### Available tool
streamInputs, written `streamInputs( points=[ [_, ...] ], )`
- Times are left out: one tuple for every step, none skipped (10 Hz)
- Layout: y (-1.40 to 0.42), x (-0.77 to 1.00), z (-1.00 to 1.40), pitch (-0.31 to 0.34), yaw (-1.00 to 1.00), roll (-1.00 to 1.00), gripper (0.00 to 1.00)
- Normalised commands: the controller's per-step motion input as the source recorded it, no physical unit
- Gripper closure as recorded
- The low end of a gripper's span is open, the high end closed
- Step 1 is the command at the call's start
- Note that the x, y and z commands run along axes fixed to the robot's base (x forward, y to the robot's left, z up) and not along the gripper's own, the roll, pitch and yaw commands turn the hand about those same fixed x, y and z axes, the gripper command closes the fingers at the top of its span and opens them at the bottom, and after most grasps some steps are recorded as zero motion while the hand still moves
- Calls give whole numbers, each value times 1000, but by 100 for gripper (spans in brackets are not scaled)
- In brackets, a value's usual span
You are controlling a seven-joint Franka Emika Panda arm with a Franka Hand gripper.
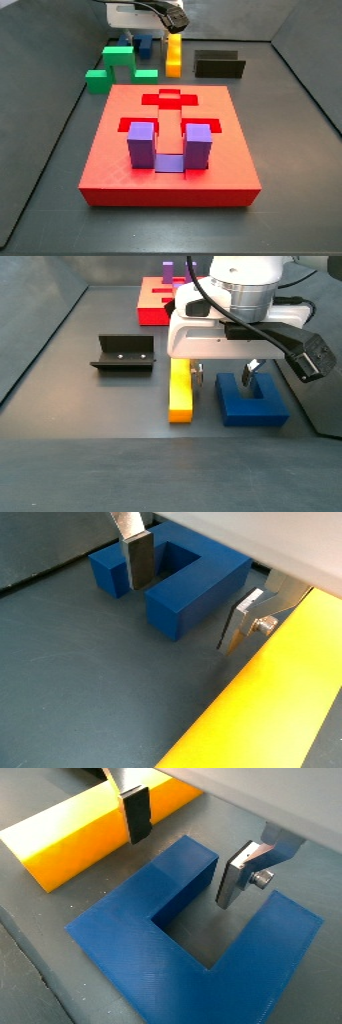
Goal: Pick up the blue object. Move up. Place the blue object on the fixture. Regrasp the blue object. Move to above the board. Insert the blue object.
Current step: Pick up the blue object.
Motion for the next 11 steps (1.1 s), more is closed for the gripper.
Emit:
streamInputs(
  points=[
    [0,0,0,0,0,0,100],
    [0,0,0,0,0,0,100],
    [0,0,0,0,0,0,100],
    [0,0,0,0,0,0,100],
    [0,0,0,0,0,0,100],
    [0,0,0,0,0,0,100],
    [0,0,0,0,0,0,100],
    [0,0,0,0,0,0,100],
    [0,0,0,0,0,0,100],
    [0,0,0,0,0,0,100],
    [0,0,0,0,0,0,100]
  ],
)
